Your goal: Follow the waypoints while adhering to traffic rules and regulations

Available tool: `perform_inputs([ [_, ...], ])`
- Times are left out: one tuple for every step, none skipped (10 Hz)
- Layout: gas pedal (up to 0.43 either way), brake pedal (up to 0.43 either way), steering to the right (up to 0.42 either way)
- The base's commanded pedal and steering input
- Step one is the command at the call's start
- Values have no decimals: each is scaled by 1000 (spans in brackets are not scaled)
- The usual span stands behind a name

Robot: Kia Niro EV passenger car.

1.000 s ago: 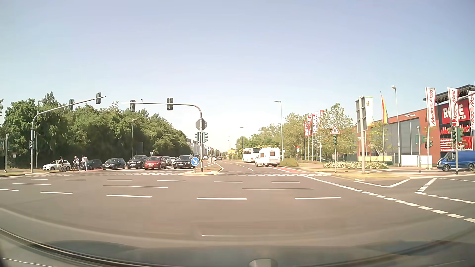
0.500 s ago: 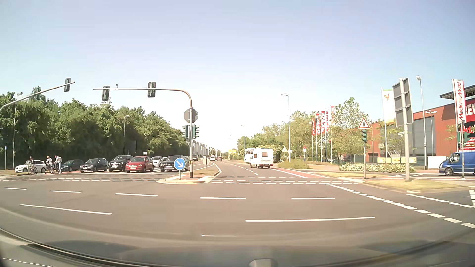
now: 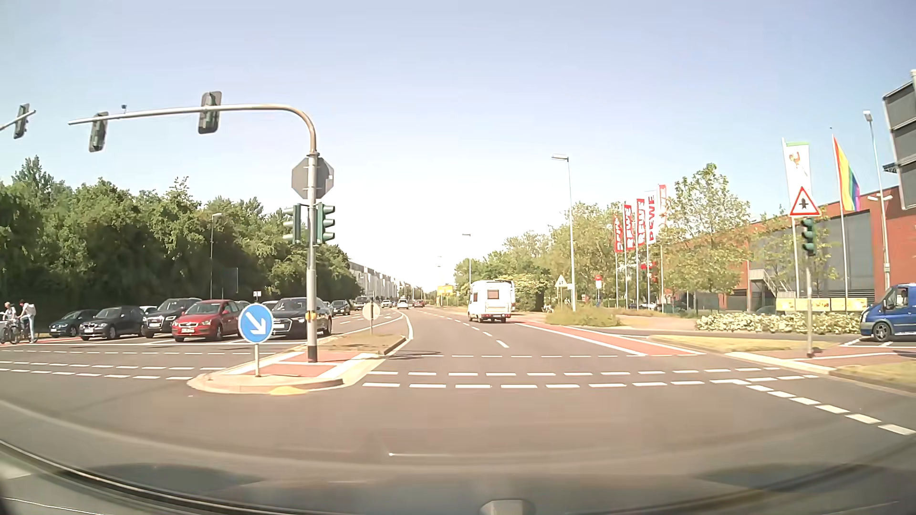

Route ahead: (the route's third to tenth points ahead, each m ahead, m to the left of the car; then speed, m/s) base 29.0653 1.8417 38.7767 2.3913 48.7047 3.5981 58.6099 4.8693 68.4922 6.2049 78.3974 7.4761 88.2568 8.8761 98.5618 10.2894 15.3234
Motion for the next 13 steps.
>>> perform_inputs([
  [622,0,-12],
  [559,0,-15],
  [551,0,-16],
  [449,0,-16],
  [287,0,-16],
  [98,0,-15],
  [0,0,-14],
  [0,0,-14],
  [0,0,-15],
  [0,0,-15],
  [0,0,-15],
  [0,0,-17],
  [0,0,-18],
])
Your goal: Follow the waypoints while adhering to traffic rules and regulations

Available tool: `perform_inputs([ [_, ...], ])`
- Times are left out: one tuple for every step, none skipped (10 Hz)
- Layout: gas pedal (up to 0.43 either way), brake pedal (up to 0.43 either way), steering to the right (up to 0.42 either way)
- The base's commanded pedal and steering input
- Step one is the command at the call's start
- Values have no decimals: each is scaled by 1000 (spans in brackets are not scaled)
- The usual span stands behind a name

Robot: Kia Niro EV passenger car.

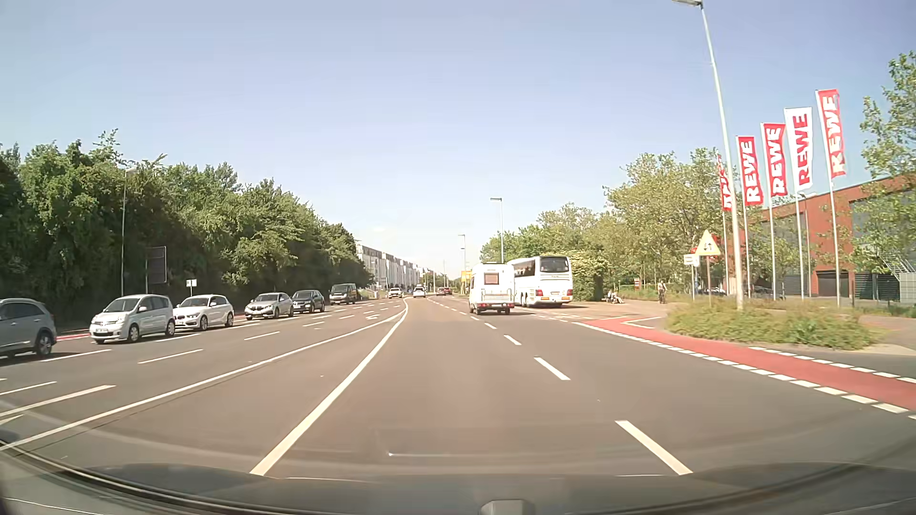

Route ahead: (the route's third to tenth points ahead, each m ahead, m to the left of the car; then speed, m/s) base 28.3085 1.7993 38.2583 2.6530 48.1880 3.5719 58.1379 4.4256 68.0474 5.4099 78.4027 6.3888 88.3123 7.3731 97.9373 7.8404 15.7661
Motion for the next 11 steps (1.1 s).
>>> perform_inputs([
  [0,0,-18],
  [0,0,-18],
  [0,0,-18],
  [0,0,-17],
  [0,0,-15],
  [0,0,-13],
  [0,0,-11],
  [0,0,-11],
  [0,0,-11],
  [0,0,-11],
  [0,0,-11],
])
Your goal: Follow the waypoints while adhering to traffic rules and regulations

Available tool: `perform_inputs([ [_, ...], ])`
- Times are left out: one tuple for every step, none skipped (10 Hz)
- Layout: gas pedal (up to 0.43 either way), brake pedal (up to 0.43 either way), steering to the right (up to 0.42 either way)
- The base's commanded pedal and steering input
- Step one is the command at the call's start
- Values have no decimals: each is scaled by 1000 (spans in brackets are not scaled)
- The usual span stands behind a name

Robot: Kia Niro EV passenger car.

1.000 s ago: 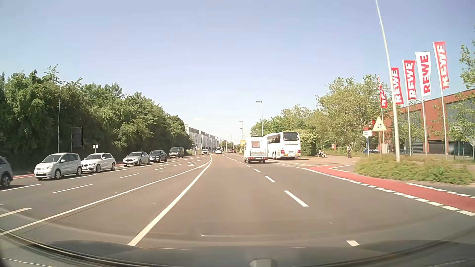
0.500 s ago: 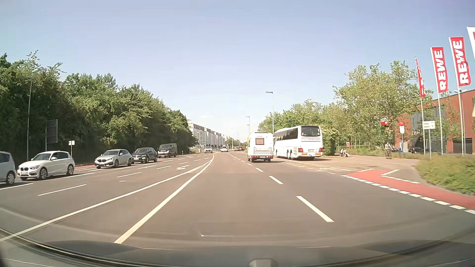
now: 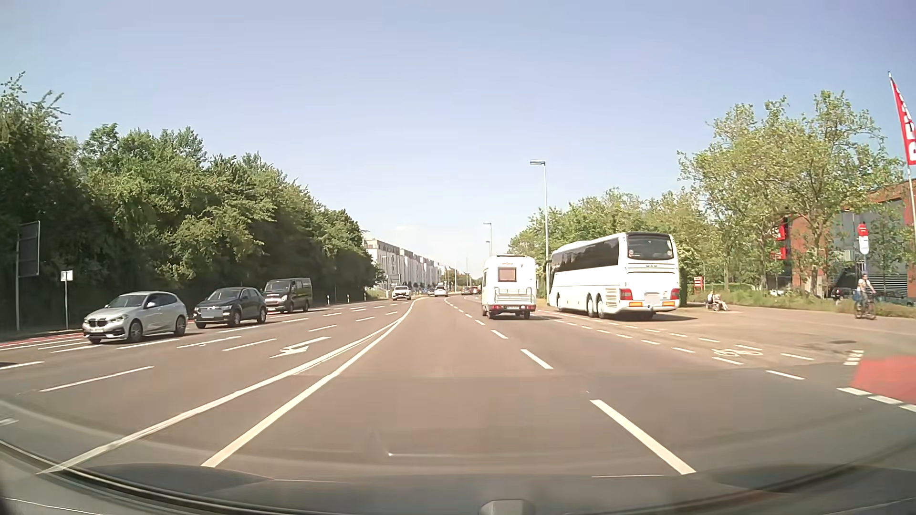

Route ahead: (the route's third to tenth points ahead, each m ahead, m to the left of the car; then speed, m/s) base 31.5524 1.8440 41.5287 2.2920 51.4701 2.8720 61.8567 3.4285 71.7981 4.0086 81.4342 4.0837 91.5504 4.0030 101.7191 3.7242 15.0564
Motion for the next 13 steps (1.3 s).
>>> perform_inputs([
  [0,0,-10],
  [0,0,-10],
  [0,0,-9],
  [0,0,-9],
  [0,0,-8],
  [0,0,-8],
  [0,0,-8],
  [0,0,-9],
  [0,0,-11],
  [0,0,-14],
  [0,0,-14],
  [0,6,-14],
  [0,18,-11],
])
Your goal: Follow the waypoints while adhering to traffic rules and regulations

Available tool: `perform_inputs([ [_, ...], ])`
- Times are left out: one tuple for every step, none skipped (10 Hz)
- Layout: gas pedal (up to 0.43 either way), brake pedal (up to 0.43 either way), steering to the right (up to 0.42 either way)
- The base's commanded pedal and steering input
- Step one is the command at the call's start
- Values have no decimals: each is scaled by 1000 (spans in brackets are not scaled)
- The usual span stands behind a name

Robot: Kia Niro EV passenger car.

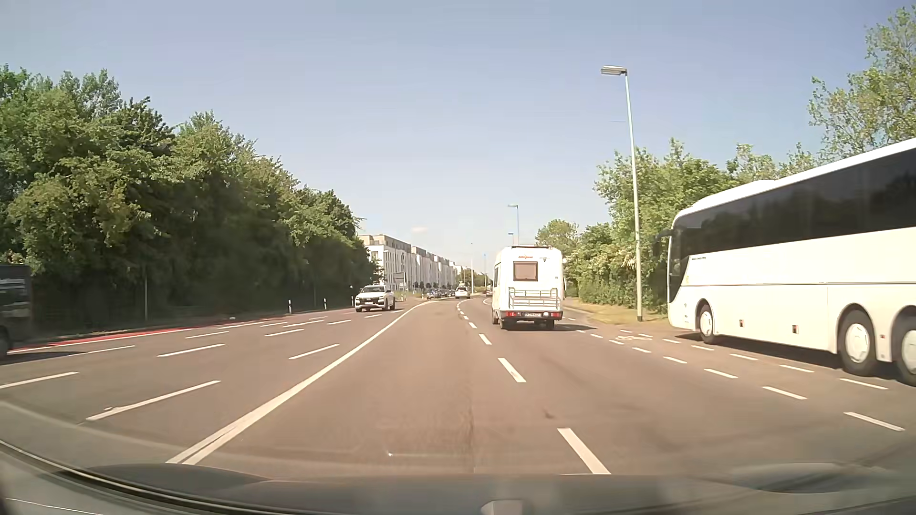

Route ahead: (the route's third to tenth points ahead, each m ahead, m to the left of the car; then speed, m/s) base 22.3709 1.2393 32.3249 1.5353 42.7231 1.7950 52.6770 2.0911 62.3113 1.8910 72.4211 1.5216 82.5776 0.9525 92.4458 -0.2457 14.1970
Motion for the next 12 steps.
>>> perform_inputs([
  [0,37,-4],
  [0,43,3],
  [0,55,4],
  [0,67,6],
  [0,79,11],
  [0,85,13],
  [0,85,15],
  [0,85,16],
  [0,91,16],
  [0,98,16],
  [0,98,15],
  [0,91,15],
])
